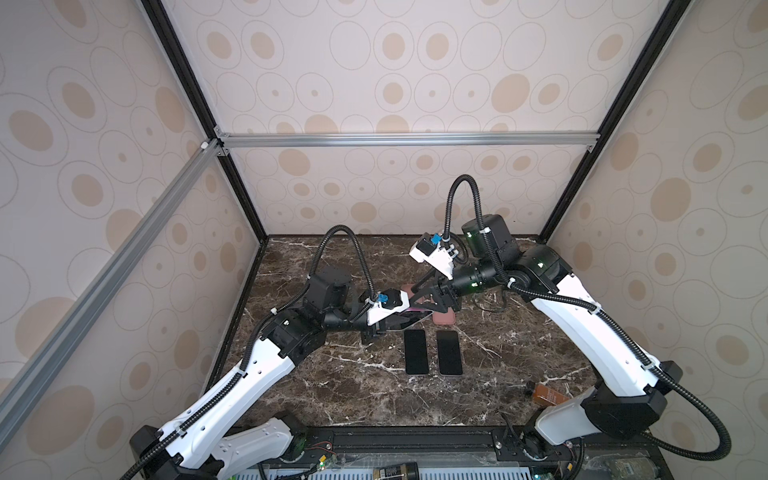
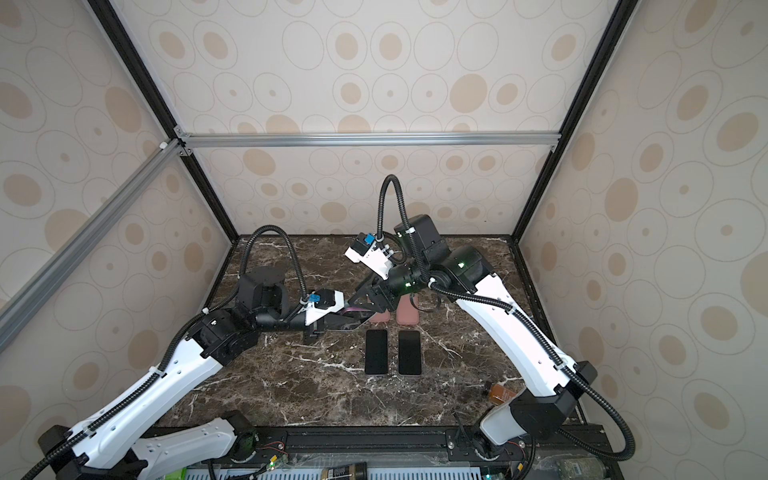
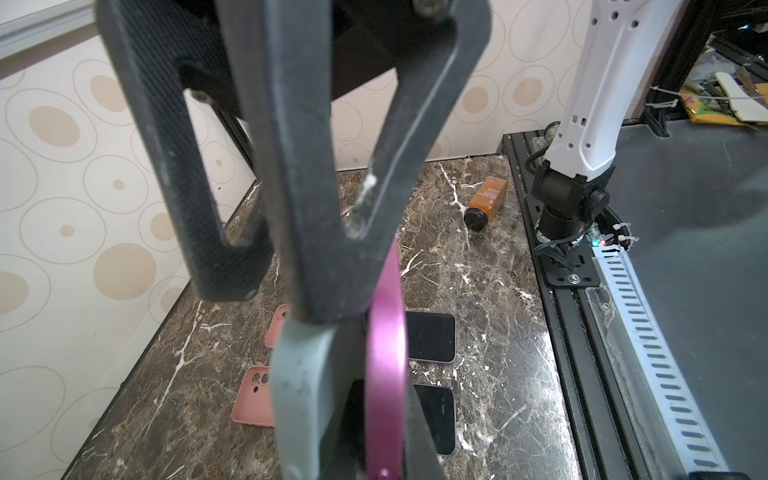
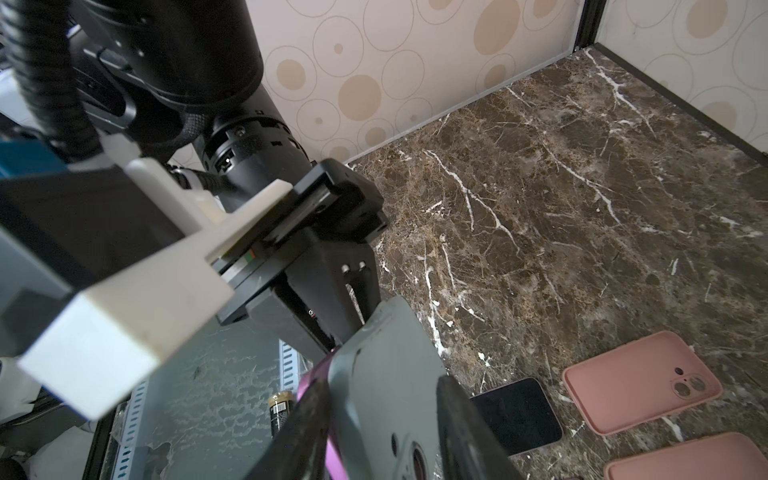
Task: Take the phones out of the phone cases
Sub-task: 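Peel the light-blue case off the phone with the right gripper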
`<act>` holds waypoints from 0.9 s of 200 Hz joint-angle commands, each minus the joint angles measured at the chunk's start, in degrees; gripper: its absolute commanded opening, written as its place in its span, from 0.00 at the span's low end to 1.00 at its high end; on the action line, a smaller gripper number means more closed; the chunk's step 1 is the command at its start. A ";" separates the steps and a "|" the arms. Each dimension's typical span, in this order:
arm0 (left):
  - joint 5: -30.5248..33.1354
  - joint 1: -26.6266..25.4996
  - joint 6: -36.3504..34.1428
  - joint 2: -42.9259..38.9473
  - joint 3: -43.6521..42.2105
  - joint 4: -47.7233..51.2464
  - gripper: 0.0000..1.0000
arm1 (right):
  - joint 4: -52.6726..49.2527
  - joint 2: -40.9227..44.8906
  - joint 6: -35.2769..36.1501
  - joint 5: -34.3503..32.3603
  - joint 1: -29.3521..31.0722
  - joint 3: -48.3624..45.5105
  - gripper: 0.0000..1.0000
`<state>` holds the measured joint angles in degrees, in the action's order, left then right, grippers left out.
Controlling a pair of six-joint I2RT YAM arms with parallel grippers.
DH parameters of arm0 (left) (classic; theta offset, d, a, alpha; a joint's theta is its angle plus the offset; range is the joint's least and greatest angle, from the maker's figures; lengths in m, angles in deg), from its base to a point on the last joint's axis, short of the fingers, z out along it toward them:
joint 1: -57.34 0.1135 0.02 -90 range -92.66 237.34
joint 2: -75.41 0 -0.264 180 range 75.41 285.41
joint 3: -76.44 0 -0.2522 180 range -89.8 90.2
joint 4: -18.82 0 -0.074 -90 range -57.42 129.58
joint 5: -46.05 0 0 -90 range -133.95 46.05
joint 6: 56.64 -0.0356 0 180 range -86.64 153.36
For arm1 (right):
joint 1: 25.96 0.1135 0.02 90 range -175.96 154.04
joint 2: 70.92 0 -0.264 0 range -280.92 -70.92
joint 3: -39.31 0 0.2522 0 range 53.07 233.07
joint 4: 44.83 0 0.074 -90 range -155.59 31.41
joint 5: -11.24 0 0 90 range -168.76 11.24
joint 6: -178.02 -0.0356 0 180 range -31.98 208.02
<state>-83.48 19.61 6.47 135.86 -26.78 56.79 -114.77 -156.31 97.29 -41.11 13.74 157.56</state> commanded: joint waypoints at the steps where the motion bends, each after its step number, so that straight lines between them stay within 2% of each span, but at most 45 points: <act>1: -1.96 -0.44 -2.18 -0.86 2.51 -2.50 0.00 | -3.98 -1.36 3.04 -4.45 0.37 1.18 0.44; 46: -2.09 -0.45 -2.02 -1.03 2.45 -2.80 0.00 | -4.33 -1.34 4.43 -10.12 1.28 -0.07 0.43; 103: -1.94 -0.58 -1.58 -1.29 2.10 -3.46 0.00 | -5.28 -3.70 5.75 -7.94 2.97 -0.46 0.43; 157: -0.38 -0.50 -0.89 -3.47 0.75 -5.33 0.00 | -8.48 -2.10 7.42 -8.65 2.68 -2.33 0.43; 180: 0.79 -0.57 -0.32 -3.82 0.17 -6.31 0.00 | -7.78 -1.47 6.61 -6.23 2.46 -3.28 0.41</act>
<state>-82.19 19.32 6.51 135.36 -28.15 59.35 -117.20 -158.43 102.61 -47.40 16.10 156.45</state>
